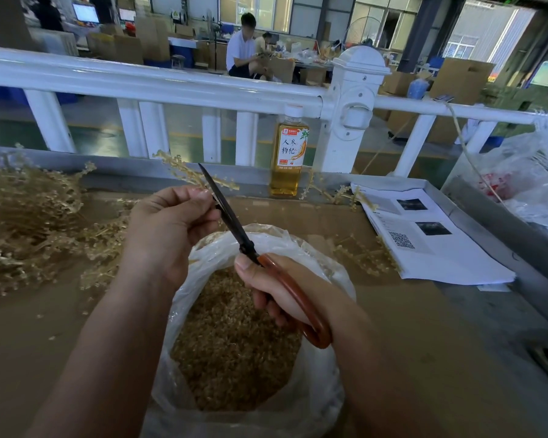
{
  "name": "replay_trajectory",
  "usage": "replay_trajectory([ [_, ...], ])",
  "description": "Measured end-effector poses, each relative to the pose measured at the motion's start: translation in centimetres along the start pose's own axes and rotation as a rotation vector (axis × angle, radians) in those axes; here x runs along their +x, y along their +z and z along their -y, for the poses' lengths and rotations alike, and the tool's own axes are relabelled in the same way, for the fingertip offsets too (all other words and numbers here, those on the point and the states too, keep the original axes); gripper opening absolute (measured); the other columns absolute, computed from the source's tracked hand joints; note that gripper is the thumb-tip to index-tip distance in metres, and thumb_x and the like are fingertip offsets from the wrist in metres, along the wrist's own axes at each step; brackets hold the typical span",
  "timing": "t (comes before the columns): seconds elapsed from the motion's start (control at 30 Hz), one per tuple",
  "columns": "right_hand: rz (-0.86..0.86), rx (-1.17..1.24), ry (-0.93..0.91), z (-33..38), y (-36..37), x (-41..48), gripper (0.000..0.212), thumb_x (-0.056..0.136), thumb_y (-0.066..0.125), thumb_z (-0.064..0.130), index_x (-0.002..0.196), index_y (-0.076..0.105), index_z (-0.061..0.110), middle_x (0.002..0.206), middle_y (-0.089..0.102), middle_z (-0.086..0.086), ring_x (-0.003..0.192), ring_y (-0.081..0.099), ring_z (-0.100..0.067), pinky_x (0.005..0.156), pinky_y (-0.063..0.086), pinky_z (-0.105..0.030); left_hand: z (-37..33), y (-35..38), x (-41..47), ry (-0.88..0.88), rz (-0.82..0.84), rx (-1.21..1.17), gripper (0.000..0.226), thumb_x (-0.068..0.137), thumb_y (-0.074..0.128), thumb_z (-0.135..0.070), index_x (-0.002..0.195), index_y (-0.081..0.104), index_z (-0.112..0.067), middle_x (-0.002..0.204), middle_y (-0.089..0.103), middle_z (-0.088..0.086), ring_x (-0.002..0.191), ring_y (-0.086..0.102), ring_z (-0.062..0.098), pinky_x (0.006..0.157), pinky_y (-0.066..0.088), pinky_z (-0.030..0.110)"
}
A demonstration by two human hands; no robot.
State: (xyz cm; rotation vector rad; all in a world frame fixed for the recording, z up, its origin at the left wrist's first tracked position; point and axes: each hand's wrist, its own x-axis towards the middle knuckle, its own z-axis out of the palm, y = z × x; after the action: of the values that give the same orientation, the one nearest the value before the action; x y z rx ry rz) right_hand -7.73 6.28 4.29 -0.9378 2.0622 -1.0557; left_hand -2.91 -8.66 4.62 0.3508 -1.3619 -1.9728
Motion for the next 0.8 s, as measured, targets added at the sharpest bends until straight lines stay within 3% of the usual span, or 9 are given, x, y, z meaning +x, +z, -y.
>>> replay_trajectory([
  [0.53, -0.003, 0.091, -0.042, -0.71, -0.15, 0.73, 0.042, 0.087, 0.038, 0.064, 0.074, 0.049, 0.026, 0.054, 0.048, 0.007, 0.035, 0.042, -0.004, 0.04, 0.037, -0.019, -0.03, 0.44, -0.05, -0.033, 0.067, -0.017, 0.022, 0.087, 0.05, 0.005, 0.07, 0.052, -0.008, 0.051, 0.061, -0.005, 0.047, 0.057, 0.004, 0.049, 0.049, 0.014],
  [0.7, -0.022, 0.042, -0.054, -0.42, -0.04, 0.66, 0.036, 0.087, 0.036, 0.063, 0.069, 0.044, 0.034, 0.05, 0.046, 0.01, 0.034, 0.046, 0.004, 0.037, 0.033, -0.006, -0.08, 0.56, -0.15, -0.038, 0.058, -0.029, 0.022, 0.087, 0.05, 0.005, 0.07, 0.052, -0.008, 0.05, 0.061, -0.005, 0.046, 0.057, 0.004, 0.048, 0.048, 0.014],
  [0.8, -0.012, 0.035, -0.044, -0.21, -0.08, 0.47, 0.035, 0.089, 0.036, 0.062, 0.069, 0.043, 0.033, 0.056, 0.043, 0.011, 0.035, 0.045, 0.007, 0.043, 0.033, -0.009, -0.06, 0.56, -0.19, -0.039, 0.056, -0.027, 0.021, 0.087, 0.05, 0.005, 0.07, 0.052, -0.007, 0.05, 0.061, -0.005, 0.046, 0.057, 0.004, 0.048, 0.048, 0.014],
])
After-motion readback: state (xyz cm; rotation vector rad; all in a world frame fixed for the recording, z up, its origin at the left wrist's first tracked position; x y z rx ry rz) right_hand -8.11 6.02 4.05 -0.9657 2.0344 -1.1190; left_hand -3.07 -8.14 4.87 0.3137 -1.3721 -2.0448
